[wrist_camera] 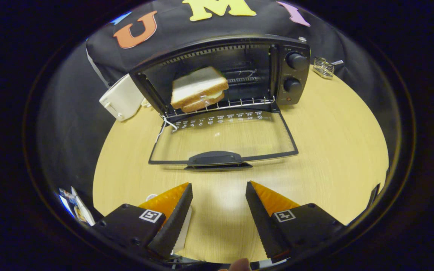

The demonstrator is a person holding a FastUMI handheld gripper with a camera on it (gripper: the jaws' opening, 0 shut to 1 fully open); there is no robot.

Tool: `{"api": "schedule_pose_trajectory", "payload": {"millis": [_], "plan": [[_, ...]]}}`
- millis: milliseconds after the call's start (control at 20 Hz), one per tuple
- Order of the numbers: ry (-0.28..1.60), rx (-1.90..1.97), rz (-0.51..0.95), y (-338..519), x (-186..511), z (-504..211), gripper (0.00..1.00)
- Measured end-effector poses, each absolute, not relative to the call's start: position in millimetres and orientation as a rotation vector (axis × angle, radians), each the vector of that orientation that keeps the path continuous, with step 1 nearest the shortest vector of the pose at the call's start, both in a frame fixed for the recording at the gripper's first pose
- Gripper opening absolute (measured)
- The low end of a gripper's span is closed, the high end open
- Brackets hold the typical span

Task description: Open the toaster oven, put the food inside, and close the toaster oven door.

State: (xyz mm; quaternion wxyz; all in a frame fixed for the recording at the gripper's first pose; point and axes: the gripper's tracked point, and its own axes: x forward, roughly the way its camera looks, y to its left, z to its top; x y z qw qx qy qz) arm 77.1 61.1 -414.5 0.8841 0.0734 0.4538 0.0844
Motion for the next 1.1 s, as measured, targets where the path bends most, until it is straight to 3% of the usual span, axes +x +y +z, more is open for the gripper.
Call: {"api": "schedule_pose_trajectory", "payload": {"millis": [500, 1100], "plan": [[0.964, 0.14, 0.142, 62.7, 105.7, -444.8, 0.92], [0.874, 0.13, 0.116, 62.0, 101.3, -413.2, 0.92]]}}
